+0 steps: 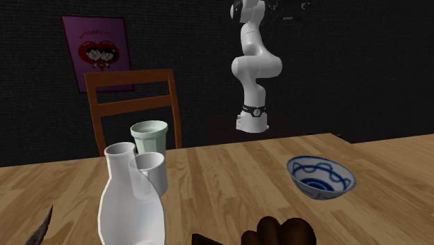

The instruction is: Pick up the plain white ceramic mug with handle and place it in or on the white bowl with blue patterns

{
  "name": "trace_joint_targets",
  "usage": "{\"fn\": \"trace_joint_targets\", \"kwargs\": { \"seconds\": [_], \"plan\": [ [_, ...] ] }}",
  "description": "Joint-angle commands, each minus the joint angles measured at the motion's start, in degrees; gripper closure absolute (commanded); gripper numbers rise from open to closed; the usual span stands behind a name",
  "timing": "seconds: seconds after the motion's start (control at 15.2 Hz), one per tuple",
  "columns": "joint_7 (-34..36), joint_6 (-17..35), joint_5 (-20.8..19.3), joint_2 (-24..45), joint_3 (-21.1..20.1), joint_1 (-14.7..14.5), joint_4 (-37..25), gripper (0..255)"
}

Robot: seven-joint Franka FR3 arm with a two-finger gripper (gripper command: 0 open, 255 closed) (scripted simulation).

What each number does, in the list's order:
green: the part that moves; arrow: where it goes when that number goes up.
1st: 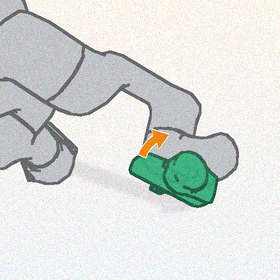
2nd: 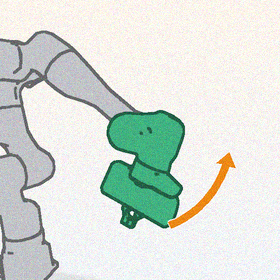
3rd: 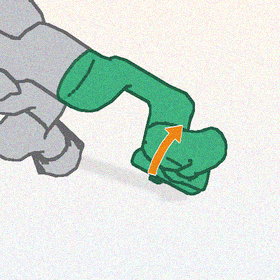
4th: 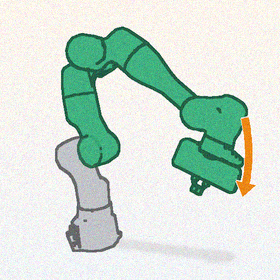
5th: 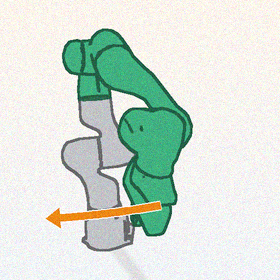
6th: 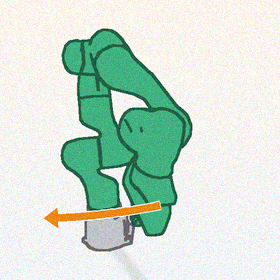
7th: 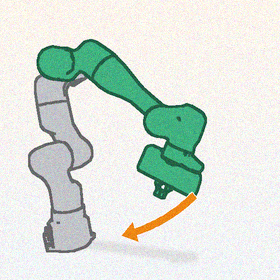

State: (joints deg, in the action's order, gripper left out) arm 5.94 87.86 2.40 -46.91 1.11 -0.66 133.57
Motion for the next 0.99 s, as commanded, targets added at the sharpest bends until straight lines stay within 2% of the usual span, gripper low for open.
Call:
{"fn": "trace_joint_targets", "kwargs": {
  "seconds": [0.0,0.46,0.92],
  "plan": [
    [0.00,0.00,0.00,0.00,0.00,0.00,0.00,0],
    [-7.87,8.69,-4.78,6.07,6.66,2.01,3.76,0],
    [-15.49,17.82,-8.15,15.73,13.35,3.62,4.02,0]
  ]
}}
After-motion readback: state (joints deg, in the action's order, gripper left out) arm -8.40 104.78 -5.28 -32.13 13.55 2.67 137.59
